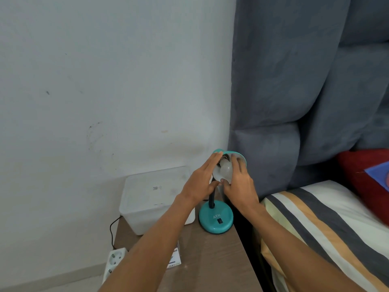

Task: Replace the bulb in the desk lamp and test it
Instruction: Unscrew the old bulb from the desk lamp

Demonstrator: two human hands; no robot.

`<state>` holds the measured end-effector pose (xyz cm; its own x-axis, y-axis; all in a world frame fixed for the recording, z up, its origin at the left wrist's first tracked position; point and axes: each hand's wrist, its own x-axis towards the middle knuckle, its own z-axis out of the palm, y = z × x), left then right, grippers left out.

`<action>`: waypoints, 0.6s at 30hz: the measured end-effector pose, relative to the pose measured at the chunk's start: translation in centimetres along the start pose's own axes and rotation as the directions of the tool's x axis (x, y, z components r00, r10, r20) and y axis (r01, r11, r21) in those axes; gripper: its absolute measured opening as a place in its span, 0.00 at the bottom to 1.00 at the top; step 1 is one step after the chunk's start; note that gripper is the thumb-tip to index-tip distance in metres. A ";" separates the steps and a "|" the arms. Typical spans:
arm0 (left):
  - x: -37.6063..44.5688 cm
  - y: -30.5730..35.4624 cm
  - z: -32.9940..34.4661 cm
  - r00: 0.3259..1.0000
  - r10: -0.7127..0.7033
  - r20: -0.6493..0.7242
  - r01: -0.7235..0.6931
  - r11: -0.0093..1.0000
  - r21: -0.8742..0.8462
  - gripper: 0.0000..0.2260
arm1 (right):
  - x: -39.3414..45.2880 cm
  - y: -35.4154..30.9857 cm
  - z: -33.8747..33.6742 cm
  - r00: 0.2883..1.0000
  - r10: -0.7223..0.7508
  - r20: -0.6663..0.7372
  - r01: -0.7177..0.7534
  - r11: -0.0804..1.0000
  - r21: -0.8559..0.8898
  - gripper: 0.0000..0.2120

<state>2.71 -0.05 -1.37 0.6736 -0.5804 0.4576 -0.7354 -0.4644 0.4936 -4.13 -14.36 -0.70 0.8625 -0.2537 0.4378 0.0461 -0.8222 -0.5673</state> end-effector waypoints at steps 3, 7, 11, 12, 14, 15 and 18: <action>0.0 0.2 0.0 1.000 0.011 -0.002 -0.011 1.000 -0.006 0.41 | 0.3 -0.1 -0.4 0.999 -0.031 0.033 0.032 0.998 -0.060 0.34; 0.0 0.2 -0.1 1.000 0.011 -0.005 -0.011 1.000 -0.001 0.41 | 0.2 0.1 -0.6 0.992 -0.118 0.050 0.123 0.986 -0.110 0.34; 0.1 0.2 -0.1 1.000 0.005 0.002 -0.005 1.000 0.001 0.41 | 0.5 0.1 -0.2 0.998 0.016 0.058 -0.013 0.998 -0.054 0.33; 0.1 0.2 0.0 1.000 0.002 0.002 -0.002 1.000 -0.004 0.41 | 0.6 0.1 -0.3 0.998 0.031 0.051 -0.030 0.999 -0.023 0.31; 0.1 0.2 0.1 1.000 0.000 0.003 0.000 1.000 -0.009 0.42 | 0.7 0.0 -0.4 0.999 -0.009 0.036 0.010 1.000 -0.025 0.26; 0.1 0.3 0.1 1.000 0.000 0.002 0.000 1.000 -0.009 0.42 | 0.7 0.0 -0.4 0.998 -0.059 0.036 0.061 0.996 -0.069 0.24; 0.1 0.3 0.1 1.000 0.003 0.000 -0.003 1.000 -0.008 0.41 | 0.6 0.1 -0.3 0.992 -0.127 0.027 0.130 0.984 -0.119 0.30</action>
<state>2.54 -0.25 -1.24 0.6714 -0.5820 0.4587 -0.7367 -0.4571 0.4983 -3.78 -14.71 -0.31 0.8630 -0.1331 0.4873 0.0971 -0.9030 -0.4185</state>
